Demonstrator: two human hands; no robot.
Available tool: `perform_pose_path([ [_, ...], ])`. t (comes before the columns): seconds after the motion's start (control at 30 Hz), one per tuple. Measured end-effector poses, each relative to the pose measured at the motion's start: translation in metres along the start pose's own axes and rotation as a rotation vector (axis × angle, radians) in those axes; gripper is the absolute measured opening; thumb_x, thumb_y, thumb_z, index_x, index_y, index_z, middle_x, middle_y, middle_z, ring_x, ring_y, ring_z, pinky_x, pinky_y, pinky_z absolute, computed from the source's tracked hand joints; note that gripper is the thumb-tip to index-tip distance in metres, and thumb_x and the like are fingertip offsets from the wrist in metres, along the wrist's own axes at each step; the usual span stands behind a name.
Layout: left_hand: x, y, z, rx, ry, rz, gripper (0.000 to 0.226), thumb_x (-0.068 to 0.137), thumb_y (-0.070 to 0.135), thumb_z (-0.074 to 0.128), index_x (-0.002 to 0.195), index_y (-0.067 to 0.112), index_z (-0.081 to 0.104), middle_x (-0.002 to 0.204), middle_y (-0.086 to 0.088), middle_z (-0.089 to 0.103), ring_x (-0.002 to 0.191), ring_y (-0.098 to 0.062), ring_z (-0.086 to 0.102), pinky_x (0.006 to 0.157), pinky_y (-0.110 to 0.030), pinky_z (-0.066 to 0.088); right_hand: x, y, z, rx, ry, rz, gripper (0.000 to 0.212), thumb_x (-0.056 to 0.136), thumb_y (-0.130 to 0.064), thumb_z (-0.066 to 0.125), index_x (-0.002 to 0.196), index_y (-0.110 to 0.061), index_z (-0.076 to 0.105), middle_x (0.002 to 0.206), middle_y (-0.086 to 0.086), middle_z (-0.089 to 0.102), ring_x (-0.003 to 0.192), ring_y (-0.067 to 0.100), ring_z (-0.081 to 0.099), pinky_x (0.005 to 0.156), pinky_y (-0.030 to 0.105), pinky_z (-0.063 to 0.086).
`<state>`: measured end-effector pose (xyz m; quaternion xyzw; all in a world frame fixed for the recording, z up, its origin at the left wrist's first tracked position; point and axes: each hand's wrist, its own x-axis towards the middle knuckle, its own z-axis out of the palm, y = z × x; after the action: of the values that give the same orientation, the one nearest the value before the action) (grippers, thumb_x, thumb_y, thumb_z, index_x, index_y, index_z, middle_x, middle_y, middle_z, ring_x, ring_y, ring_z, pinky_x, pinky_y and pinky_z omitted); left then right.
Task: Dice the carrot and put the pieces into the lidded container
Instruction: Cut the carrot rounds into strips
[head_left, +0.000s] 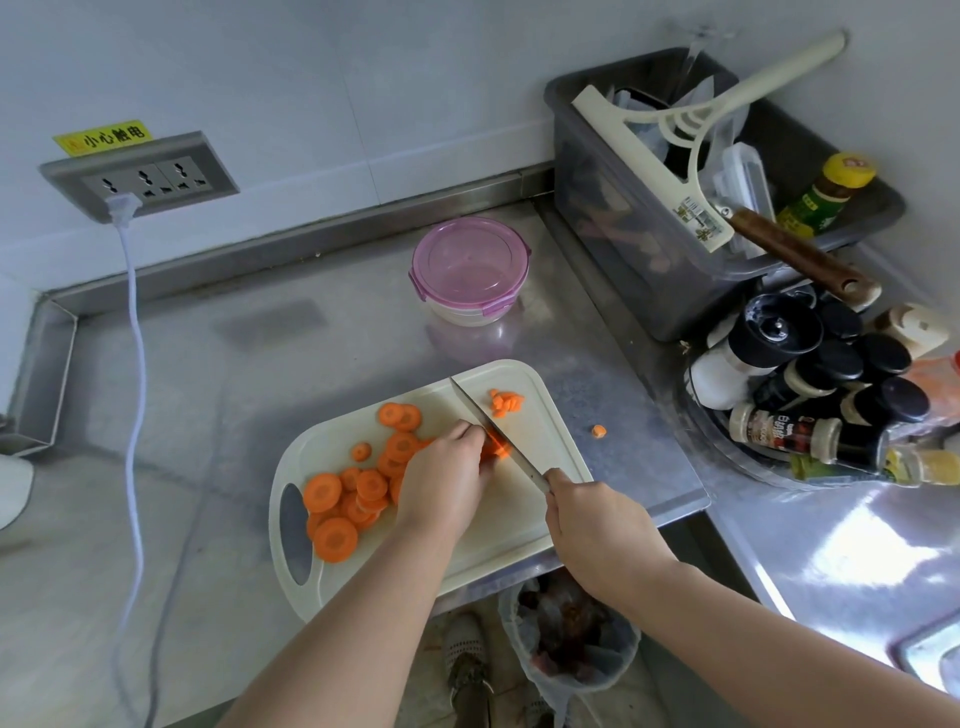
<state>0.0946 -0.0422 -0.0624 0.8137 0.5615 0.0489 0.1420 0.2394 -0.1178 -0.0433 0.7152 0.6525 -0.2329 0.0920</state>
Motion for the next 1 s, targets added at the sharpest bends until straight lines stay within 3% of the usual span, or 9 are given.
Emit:
perform_pose_path([
  [0.33, 0.001, -0.003, 0.002, -0.036, -0.005, 0.002, 0.014, 0.091, 0.025, 0.055, 0.099, 0.013, 0.055, 0.106, 0.0, 0.057, 0.091, -0.026, 0.061, 0.06, -0.03, 0.033, 0.008, -0.001, 0.005, -0.047, -0.097, 0.017, 0.038, 0.094, -0.007, 0.044, 0.13, -0.016, 0.034, 0.092, 0.004, 0.063, 0.074, 0.024, 0.064, 0.054, 0.033, 0.046],
  [0.53, 0.0, -0.004, 0.004, -0.077, 0.044, 0.004, 0.016, 0.091, 0.03, 0.056, 0.1, 0.016, 0.06, 0.101, 0.003, 0.06, 0.082, -0.022, 0.063, 0.057, -0.03, 0.039, 0.017, 0.002, -0.007, 0.214, -0.081, 0.064, 0.026, 0.103, -0.026, 0.03, 0.119, -0.017, 0.047, 0.088, 0.004, 0.06, 0.079, 0.024, 0.062, 0.069, 0.039, 0.055],
  [0.7, -0.001, -0.005, 0.004, -0.189, 0.064, -0.053, 0.02, 0.086, 0.035, 0.064, 0.095, 0.017, 0.062, 0.1, 0.005, 0.061, 0.085, -0.02, 0.062, 0.064, -0.036, 0.048, 0.007, 0.007, -0.017, 0.223, 0.007, 0.009, 0.028, 0.103, -0.029, 0.026, 0.114, -0.017, 0.049, 0.069, -0.002, 0.049, 0.067, 0.024, 0.057, 0.059, 0.035, 0.045],
  [0.83, -0.003, -0.006, -0.002, -0.221, 0.098, -0.078, 0.023, 0.084, 0.032, 0.067, 0.096, 0.013, 0.062, 0.103, 0.001, 0.061, 0.087, -0.024, 0.061, 0.067, -0.036, 0.047, -0.003, 0.005, -0.015, 0.166, 0.043, -0.027, 0.026, 0.104, -0.027, 0.026, 0.117, -0.018, 0.047, 0.066, -0.002, 0.047, 0.06, 0.023, 0.051, 0.048, 0.03, 0.036],
  [1.0, -0.007, -0.013, -0.004, -0.158, 0.103, -0.108, 0.027, 0.085, 0.038, 0.065, 0.101, 0.017, 0.064, 0.106, 0.002, 0.062, 0.096, -0.021, 0.06, 0.07, -0.032, 0.044, -0.007, 0.0, -0.005, 0.034, 0.03, -0.029, 0.02, 0.099, -0.013, 0.037, 0.118, -0.016, 0.043, 0.067, -0.001, 0.045, 0.057, 0.023, 0.05, 0.045, 0.029, 0.035],
])
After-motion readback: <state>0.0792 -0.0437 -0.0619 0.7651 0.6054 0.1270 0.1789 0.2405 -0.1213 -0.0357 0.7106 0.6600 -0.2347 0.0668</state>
